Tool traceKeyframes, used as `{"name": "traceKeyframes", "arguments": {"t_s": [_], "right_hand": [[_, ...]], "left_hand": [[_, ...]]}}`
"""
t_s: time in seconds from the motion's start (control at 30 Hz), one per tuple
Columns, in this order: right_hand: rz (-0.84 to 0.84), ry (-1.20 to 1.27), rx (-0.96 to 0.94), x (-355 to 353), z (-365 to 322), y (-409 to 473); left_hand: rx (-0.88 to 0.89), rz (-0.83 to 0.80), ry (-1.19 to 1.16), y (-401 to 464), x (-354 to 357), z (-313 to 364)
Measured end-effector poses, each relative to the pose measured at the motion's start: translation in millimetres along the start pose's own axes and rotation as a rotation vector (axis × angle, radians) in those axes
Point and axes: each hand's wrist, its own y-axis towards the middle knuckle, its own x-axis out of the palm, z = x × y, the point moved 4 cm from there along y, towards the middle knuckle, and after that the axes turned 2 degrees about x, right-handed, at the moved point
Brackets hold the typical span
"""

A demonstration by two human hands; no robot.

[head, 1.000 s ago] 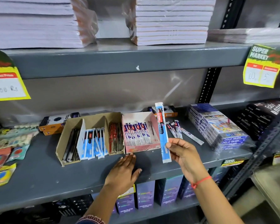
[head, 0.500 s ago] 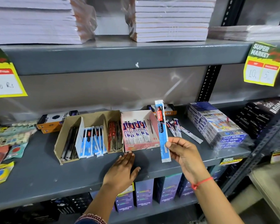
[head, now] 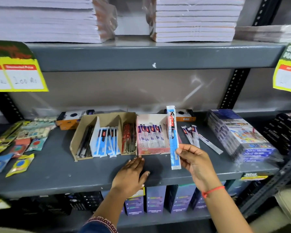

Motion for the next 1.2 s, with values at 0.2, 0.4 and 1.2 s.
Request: {"name": "traceKeyframes", "arguments": {"t_s": [0.2, 0.4, 1.2], "right_hand": [[-0.089, -0.026, 0.071, 29.1, 22.6, 8.5], [-0.132, -0.13, 0.095, 78.1, 42.1, 18.2], [0.087, -1.078, -0.085, 230.5, 97.2, 83.1]], "left_hand": [[-0.122, 0.036, 0.033, -31.4, -7.6, -34.5], [-0.229, 0.089, -0.002, -63.8, -16.0, -85.5], [-0.158, 0.135, -0.01, -94.4, -32.0, -167.2]]}}
